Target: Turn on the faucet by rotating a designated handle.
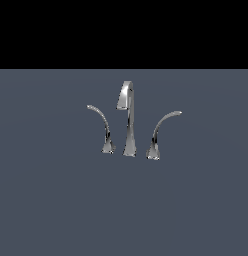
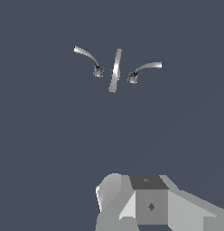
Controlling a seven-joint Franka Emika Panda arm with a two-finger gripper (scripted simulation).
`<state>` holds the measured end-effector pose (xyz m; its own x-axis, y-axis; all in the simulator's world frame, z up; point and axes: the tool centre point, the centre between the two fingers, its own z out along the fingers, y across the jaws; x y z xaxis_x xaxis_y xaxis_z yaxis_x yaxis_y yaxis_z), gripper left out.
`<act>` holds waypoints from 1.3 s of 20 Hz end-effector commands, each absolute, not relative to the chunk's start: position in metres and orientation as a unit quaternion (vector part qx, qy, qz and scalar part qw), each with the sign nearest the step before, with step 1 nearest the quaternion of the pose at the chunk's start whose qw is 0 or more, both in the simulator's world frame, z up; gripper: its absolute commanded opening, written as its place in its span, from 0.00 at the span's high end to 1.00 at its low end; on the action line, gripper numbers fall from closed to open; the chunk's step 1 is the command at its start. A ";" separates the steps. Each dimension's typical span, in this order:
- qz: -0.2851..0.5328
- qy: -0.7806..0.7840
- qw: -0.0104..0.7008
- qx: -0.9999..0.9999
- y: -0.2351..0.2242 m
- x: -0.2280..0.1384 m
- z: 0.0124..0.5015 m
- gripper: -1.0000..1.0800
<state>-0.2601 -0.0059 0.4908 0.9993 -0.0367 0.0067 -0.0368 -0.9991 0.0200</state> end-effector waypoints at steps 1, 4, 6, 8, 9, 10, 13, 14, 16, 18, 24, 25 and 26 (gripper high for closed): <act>0.003 -0.018 0.010 1.000 -0.006 -0.260 0.491 1.00; 0.003 -0.021 0.010 1.000 -0.005 -0.260 0.490 1.00; 0.003 -0.025 0.010 1.000 -0.003 -0.259 0.488 1.00; 0.003 -0.031 0.010 0.999 -0.001 -0.258 0.486 1.00; 0.003 -0.035 0.010 0.999 0.001 -0.258 0.484 1.00; 0.003 -0.040 0.010 0.999 0.002 -0.257 0.483 1.00; 0.003 -0.057 0.010 0.998 0.009 -0.254 0.476 1.00; 0.003 -0.064 0.010 0.998 0.011 -0.253 0.474 1.00; 0.003 -0.079 0.009 0.997 0.017 -0.250 0.468 1.00; 0.003 -0.096 0.009 0.995 0.023 -0.247 0.462 1.00; 0.002 -0.158 0.008 0.987 0.045 -0.233 0.438 1.00; 0.002 -0.168 0.008 0.986 0.048 -0.230 0.434 1.00; 0.002 -0.179 0.008 0.984 0.052 -0.228 0.430 1.00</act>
